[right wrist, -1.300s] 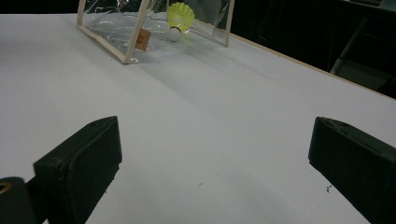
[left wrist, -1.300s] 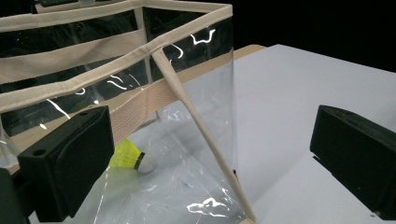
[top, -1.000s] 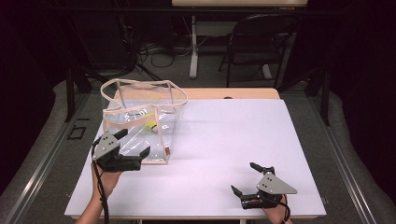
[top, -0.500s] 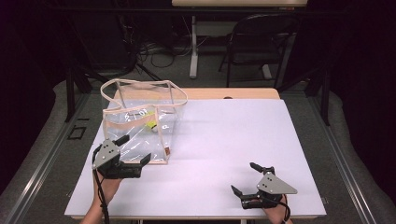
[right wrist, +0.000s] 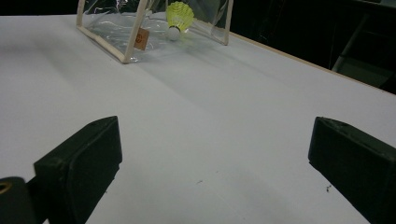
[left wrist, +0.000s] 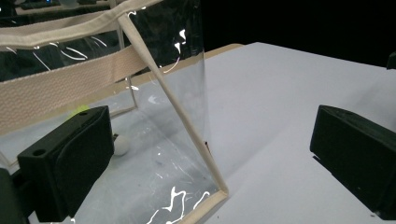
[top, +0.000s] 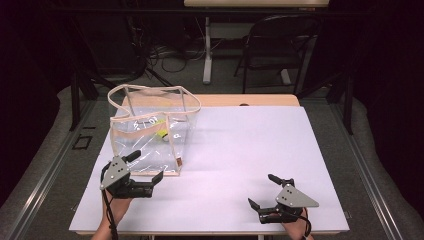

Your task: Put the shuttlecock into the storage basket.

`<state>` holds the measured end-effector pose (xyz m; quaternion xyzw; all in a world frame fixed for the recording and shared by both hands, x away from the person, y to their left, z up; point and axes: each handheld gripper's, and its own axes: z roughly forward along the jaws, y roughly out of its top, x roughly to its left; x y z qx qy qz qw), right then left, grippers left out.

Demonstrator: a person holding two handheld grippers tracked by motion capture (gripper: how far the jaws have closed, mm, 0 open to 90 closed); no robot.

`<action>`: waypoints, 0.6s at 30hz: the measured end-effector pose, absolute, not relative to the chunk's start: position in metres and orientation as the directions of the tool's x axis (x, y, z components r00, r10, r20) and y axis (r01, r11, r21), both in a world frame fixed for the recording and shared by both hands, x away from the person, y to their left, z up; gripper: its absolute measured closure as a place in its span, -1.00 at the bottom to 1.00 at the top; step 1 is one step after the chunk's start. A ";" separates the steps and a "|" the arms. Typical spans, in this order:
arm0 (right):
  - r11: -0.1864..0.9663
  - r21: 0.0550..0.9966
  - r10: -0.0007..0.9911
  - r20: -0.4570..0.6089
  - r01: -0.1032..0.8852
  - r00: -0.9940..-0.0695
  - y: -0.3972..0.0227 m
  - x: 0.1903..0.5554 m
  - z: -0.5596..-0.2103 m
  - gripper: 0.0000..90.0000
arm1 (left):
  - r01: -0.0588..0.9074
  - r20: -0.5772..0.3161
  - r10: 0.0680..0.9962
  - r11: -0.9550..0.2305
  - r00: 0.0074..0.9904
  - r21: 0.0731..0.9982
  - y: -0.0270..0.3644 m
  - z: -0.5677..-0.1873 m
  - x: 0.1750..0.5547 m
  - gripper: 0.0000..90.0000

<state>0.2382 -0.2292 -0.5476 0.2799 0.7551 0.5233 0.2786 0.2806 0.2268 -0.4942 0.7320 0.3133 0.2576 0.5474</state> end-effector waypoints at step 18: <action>0.310 0.943 0.710 -0.144 0.122 -0.689 -0.225 0.238 -0.547 -0.95 | 0.106 0.056 0.734 -0.172 0.677 0.979 0.234 -0.516 0.260 -1.00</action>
